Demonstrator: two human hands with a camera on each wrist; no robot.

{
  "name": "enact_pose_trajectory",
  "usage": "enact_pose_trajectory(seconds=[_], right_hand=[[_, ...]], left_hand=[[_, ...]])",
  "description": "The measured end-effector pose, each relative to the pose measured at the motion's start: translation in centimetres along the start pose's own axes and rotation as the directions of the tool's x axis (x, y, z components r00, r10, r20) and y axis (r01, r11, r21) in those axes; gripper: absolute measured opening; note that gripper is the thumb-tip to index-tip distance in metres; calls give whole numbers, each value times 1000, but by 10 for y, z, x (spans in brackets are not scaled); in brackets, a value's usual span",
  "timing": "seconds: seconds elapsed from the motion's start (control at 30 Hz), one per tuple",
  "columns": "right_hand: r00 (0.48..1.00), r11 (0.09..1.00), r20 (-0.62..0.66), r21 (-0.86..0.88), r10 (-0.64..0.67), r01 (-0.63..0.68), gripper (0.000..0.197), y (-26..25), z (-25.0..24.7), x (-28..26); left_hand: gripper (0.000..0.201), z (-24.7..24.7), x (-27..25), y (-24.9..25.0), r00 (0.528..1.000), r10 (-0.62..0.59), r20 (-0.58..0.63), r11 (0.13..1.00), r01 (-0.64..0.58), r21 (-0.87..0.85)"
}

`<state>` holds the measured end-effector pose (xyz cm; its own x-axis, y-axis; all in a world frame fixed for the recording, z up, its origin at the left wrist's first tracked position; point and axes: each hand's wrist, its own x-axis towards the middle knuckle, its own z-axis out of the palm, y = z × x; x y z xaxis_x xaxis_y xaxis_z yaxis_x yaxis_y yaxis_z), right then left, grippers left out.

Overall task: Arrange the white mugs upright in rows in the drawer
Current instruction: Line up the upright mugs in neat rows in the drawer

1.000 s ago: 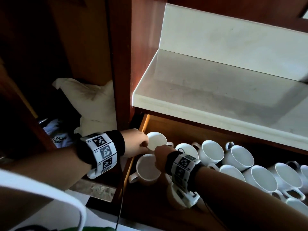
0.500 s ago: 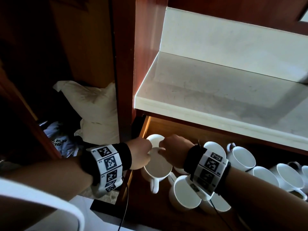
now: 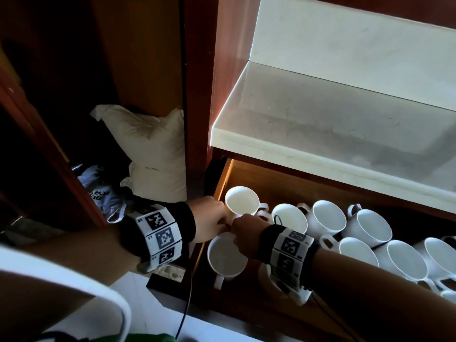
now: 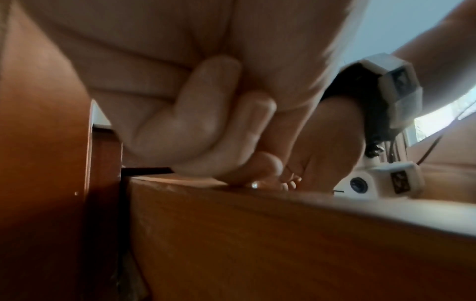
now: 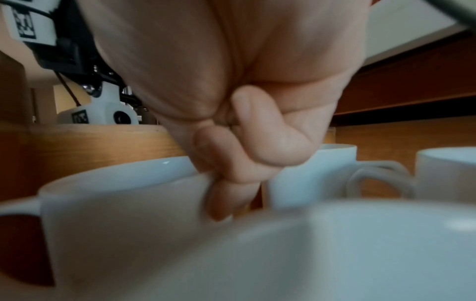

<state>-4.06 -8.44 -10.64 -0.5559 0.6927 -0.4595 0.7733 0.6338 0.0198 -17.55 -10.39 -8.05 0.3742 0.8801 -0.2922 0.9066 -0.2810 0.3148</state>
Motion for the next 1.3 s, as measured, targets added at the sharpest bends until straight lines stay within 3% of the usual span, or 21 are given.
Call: enact_pose_trajectory(seconds=[0.1,0.2,0.3,0.7,0.83,0.97,1.07,1.17,1.3], right_hand=[[1000,999,5,32,8,-8,29,3,-4,-4],[998,999,48,28,-27,26,31,-3,-3,-2],[999,998,33,50,-41,39,33,-6,1,0],[999,999,-29,14,-40,41,29,-8,7,9],[1000,997,-14,70,-10,11,34,-1,1,6],[994,994,-53,61,99,-96,39,44,-14,-20],[983,981,76,-110,169,-160,36,71,-9,-53],[953,971,226,-174,204,-167,48,77,8,-65],[949,969,221,-158,223,-191,44,70,18,-56]], left_hand=[[28,0,-2,6,999,43,-12,996,-42,85],[40,9,-6,6,998,9,64,983,-21,184],[14,15,-5,6,997,-30,64,964,12,267],[21,15,4,14,993,-88,79,885,42,463],[21,15,5,13,993,-85,80,901,42,431],[22,15,6,6,992,-83,92,938,47,342],[38,13,7,-2,997,-64,54,953,45,298],[41,6,8,2,1000,9,-15,960,-5,279],[40,-10,10,25,995,95,-6,962,-90,259]])
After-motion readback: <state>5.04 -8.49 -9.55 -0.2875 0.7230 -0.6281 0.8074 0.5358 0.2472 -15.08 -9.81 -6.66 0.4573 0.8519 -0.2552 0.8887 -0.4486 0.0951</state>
